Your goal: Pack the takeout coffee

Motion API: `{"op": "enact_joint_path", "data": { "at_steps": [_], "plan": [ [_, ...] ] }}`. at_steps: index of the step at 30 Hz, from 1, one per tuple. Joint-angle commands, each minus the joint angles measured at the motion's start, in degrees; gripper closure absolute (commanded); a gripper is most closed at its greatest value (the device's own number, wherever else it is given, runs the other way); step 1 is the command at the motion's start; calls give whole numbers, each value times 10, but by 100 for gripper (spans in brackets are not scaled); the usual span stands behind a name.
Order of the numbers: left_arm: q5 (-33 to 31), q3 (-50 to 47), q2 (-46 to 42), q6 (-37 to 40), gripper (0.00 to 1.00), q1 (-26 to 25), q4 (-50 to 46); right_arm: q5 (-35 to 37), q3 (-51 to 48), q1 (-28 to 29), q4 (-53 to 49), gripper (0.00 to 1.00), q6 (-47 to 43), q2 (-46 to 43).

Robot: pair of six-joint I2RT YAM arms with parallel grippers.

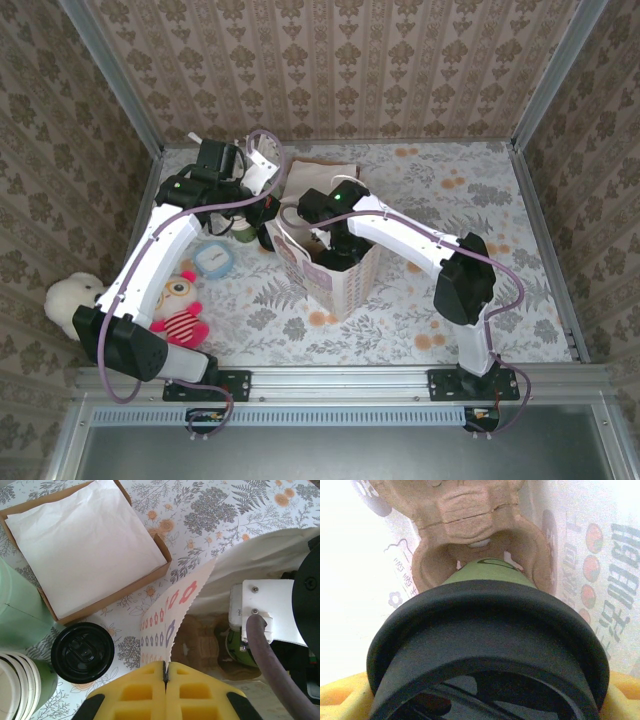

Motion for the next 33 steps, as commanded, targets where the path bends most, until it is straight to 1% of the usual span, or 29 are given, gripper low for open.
{"op": "enact_joint_path", "data": {
  "at_steps": [1, 16, 33],
  "plan": [
    [6, -4, -10, 1, 100, 2, 6, -3, -2, 2, 4, 59, 11, -22],
    [6, -5, -9, 2, 100, 2, 5, -6, -8, 1, 25, 60, 8, -19],
    [6, -5, -8, 2, 100, 1, 5, -2, -33, 1, 58, 62, 8, -45]
  ]
}}
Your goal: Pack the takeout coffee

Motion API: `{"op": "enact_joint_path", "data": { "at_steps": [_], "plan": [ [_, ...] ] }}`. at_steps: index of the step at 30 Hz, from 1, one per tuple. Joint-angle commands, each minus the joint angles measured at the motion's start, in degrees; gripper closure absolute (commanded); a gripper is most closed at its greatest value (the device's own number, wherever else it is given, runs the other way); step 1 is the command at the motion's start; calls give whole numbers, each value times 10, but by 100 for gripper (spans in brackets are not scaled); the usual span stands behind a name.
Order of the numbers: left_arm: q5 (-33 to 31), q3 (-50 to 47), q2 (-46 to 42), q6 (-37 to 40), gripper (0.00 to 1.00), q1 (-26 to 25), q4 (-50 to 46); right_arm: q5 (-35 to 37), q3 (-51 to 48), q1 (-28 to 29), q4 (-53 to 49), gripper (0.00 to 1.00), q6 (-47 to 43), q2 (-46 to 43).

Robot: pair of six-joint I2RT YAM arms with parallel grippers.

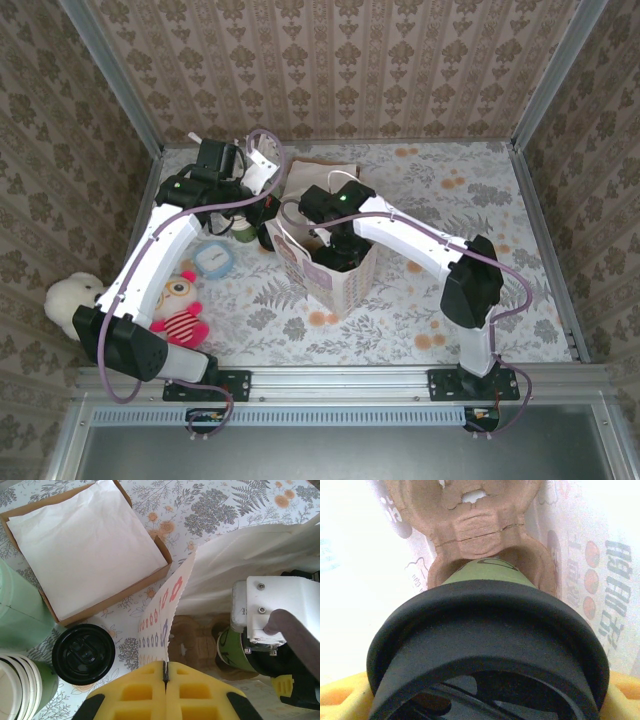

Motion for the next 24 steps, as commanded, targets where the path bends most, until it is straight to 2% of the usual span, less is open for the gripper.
{"op": "enact_joint_path", "data": {
  "at_steps": [1, 24],
  "plan": [
    [6, -5, -9, 3, 100, 1, 1, -2, -11, 1, 10, 62, 8, -18],
    [5, -6, -6, 5, 100, 1, 0, -3, -27, 1, 25, 62, 8, -17]
  ]
}}
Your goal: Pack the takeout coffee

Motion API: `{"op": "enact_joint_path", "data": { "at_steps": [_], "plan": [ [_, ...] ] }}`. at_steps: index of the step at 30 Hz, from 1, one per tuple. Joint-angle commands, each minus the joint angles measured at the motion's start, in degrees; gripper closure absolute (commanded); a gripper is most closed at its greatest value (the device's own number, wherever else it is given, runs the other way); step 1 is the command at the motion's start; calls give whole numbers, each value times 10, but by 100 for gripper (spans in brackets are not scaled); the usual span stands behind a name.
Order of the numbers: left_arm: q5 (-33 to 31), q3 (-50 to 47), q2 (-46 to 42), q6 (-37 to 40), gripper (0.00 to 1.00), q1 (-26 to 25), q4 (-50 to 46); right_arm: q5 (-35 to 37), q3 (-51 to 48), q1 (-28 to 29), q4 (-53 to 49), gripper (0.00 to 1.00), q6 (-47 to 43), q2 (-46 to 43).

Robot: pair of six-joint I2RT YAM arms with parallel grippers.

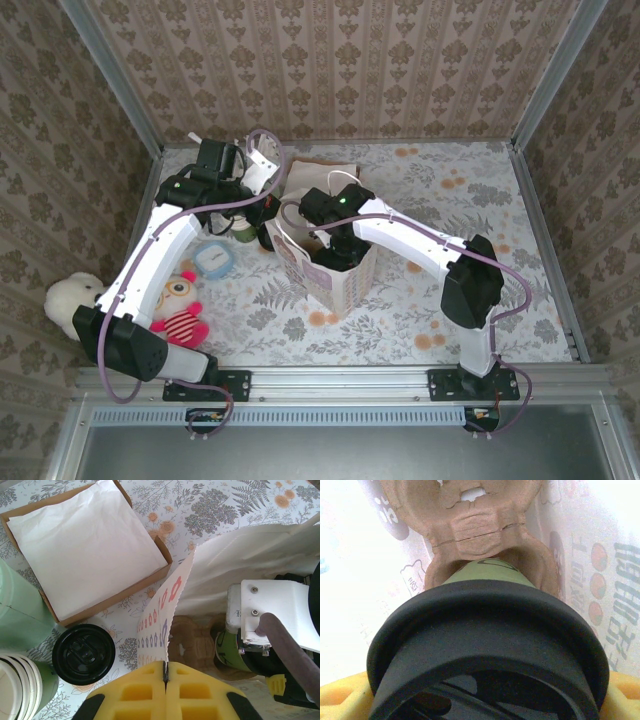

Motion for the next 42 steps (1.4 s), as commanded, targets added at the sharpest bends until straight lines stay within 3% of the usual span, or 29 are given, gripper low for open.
{"op": "enact_joint_path", "data": {
  "at_steps": [1, 42],
  "plan": [
    [5, -7, -6, 5, 100, 0, -1, -2, -8, 1, 5, 62, 8, -16],
    [3, -7, -1, 6, 100, -1, -2, 19, -27, -4, -24, 62, 14, 11]
  ]
}}
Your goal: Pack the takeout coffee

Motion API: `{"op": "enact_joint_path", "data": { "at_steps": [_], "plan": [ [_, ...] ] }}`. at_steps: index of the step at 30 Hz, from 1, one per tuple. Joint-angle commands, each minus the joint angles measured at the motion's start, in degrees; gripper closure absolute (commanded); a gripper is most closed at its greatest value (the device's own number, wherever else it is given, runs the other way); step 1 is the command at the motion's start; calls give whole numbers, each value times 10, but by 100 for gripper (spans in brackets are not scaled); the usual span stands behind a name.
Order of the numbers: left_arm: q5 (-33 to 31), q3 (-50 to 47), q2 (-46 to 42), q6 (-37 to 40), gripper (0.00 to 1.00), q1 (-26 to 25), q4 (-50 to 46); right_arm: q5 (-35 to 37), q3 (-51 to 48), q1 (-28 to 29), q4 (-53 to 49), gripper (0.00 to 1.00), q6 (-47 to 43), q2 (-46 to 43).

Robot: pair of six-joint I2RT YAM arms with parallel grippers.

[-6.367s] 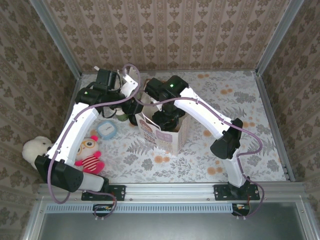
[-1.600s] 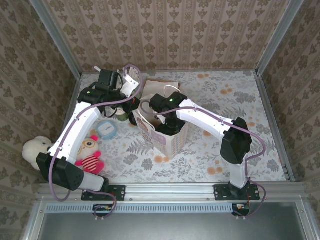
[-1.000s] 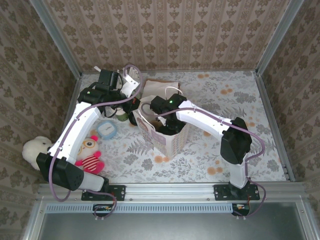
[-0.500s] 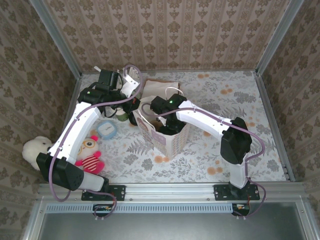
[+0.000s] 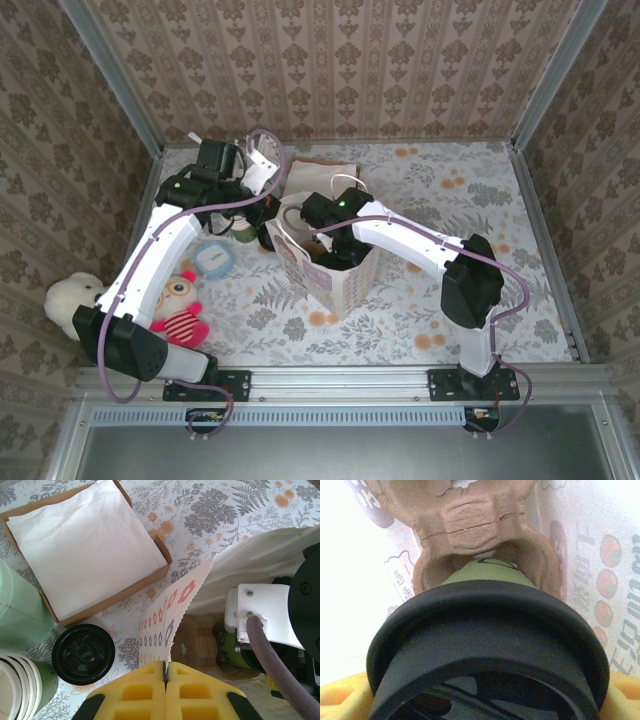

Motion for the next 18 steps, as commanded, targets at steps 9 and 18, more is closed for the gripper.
{"op": "enact_joint_path", "data": {
  "at_steps": [9, 18],
  "plan": [
    [3, -7, -2, 7, 100, -1, -3, 17, -6, -2, -26, 62, 11, 18],
    [3, -7, -1, 7, 100, -2, -2, -1, -23, -2, 7, 62, 5, 13]
  ]
}}
